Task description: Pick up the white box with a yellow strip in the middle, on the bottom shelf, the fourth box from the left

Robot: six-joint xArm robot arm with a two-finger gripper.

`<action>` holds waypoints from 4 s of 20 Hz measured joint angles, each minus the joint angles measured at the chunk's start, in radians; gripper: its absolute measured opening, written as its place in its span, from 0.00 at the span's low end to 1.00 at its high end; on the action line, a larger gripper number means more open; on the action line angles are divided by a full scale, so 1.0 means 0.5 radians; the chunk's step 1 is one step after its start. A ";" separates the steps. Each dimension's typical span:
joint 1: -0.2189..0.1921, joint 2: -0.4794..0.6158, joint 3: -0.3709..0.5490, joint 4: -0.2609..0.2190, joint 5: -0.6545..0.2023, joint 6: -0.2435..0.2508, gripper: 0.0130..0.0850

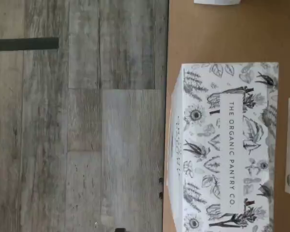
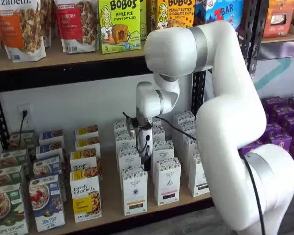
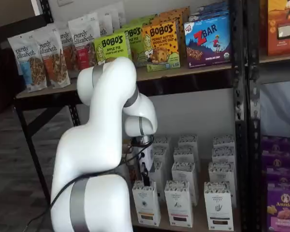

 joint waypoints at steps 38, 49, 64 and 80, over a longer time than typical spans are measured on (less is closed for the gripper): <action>0.070 0.433 -0.432 -0.146 0.021 0.191 1.00; 0.052 0.557 -0.522 -0.161 -0.038 0.185 1.00; 0.050 0.581 -0.516 -0.142 -0.093 0.167 0.78; 0.057 0.552 -0.489 -0.172 -0.048 0.200 0.56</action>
